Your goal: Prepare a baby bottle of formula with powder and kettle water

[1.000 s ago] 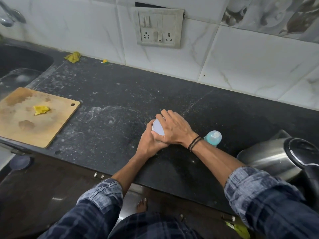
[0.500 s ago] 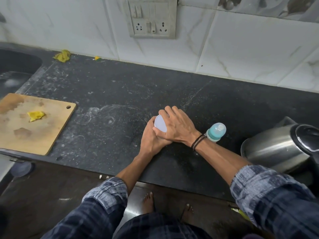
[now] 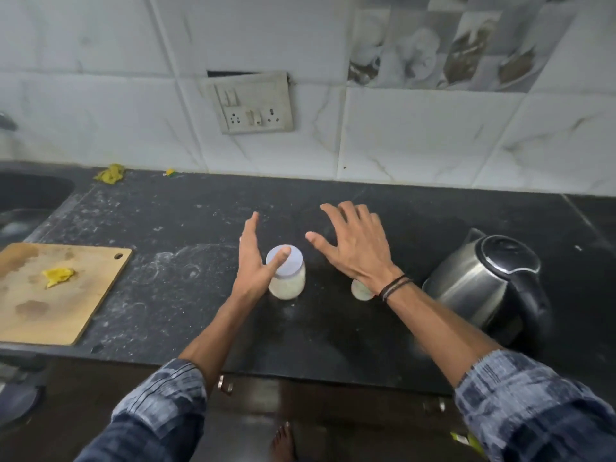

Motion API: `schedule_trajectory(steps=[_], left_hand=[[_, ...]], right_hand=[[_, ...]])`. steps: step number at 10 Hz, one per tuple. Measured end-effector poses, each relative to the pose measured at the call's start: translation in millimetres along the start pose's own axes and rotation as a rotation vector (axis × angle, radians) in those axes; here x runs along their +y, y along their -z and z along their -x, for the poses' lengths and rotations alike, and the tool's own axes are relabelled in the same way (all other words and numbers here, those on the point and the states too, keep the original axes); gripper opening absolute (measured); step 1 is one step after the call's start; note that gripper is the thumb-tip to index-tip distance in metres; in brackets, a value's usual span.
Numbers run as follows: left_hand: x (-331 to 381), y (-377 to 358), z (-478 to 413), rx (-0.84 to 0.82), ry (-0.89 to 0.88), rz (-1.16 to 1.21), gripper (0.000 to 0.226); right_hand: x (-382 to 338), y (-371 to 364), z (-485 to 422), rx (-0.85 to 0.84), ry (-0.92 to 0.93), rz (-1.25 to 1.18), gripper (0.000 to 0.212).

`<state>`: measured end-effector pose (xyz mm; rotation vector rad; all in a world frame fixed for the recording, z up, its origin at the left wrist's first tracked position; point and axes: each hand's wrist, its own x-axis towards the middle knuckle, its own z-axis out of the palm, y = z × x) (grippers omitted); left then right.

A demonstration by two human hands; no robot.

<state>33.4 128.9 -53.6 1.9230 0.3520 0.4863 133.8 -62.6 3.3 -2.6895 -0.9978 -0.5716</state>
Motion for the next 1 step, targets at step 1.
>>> schedule_trajectory(steps=[1], left_hand=[[51.1, -5.7, -9.6, 0.077, -0.2, -0.178, 0.093]], right_hand=[[20.0, 38.1, -6.6, 0.121, -0.07, -0.041, 0.078]])
